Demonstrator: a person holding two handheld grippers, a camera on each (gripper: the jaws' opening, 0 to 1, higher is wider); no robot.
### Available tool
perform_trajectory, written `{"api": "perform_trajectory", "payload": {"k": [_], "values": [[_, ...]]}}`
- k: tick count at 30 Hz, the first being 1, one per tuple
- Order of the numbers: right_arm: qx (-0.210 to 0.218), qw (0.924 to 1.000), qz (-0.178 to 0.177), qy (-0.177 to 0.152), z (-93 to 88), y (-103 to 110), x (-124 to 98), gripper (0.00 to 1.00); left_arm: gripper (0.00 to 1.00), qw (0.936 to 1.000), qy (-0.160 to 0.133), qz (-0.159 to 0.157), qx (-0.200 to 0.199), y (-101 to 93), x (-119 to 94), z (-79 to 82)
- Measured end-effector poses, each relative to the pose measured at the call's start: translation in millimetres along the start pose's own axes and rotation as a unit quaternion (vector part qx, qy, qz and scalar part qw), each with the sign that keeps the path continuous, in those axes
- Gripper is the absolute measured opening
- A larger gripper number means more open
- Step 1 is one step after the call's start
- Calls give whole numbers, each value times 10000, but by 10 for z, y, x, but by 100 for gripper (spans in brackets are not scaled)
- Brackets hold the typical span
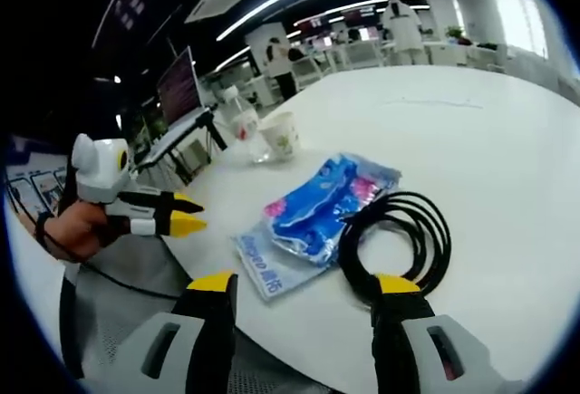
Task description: Arrange the tabletop items into an orderly group along one side of the table until the central work area is clear of visible clutter.
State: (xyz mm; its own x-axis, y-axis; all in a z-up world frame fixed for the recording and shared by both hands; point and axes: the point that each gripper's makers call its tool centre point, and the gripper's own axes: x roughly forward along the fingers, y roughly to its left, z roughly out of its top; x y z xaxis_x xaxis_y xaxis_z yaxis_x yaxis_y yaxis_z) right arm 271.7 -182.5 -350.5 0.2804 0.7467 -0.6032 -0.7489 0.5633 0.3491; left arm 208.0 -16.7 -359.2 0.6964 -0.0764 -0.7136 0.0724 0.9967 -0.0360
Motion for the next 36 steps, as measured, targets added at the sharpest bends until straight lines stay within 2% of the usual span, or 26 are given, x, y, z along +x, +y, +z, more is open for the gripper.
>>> {"api": "perform_trajectory", "payload": {"k": [3,21,27,36], "values": [[6,10000,-5,11,-19,1,-5,59,23,10000,-35,-88,-29,-101,-24,27],[317,9989,-329,-85,-108,-223,-159,55,23,9987,-27,-476,-201,-290,84,52],[525,9971,-527,-157,-63,-400,-172,51,23,9981,-3,-584,-219,-374,108,36],[528,9948,-867,-66,42,-723,-119,46,23,9974,-32,-655,-312,-404,100,42]]}}
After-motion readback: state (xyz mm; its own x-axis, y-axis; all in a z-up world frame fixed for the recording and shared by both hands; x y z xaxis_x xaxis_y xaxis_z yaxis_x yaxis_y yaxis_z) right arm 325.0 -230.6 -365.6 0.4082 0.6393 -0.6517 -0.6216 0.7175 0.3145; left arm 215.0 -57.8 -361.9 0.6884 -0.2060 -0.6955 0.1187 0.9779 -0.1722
